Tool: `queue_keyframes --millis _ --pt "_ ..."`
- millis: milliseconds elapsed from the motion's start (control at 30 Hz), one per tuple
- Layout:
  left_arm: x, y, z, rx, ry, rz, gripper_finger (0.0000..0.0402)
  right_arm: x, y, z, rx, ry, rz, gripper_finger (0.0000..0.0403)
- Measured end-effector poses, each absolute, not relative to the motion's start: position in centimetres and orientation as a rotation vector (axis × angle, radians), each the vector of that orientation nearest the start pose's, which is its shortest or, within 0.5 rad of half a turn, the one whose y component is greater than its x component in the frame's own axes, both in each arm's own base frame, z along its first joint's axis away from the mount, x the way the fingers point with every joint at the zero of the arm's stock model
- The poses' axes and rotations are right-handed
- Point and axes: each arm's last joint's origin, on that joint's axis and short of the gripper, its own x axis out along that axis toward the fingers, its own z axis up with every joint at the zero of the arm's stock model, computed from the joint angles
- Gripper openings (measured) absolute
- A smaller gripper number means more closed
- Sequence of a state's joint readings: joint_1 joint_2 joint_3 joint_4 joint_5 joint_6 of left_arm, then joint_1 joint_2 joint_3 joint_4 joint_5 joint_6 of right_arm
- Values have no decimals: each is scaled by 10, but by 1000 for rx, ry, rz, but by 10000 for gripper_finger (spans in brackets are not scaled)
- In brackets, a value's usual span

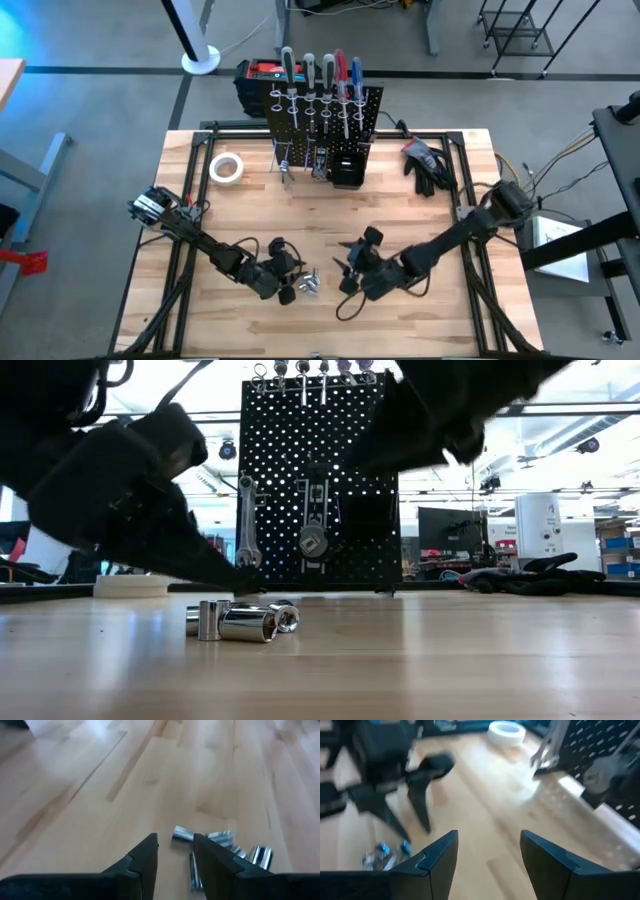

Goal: Hang tools onto peg board
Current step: Put the socket wrench into the bin on the peg board

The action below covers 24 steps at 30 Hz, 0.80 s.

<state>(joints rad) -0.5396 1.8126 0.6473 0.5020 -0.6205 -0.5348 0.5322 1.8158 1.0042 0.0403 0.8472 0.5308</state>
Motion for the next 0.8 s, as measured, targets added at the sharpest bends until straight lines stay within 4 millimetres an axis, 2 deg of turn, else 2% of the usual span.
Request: queue_keyframes --millis 233,433,567,800 --pt "283 -147 112 -94 487 197 114 322 188 127 79 545 -315 201" --pt "288 -150 117 -85 483 191 114 323 198 105 96 565 -265 201" --pt "288 -150 117 -66 512 197 114 325 199 99 118 565 -260 201" --pt "290 -151 121 -51 590 222 114 326 199 99 50 574 -226 202"
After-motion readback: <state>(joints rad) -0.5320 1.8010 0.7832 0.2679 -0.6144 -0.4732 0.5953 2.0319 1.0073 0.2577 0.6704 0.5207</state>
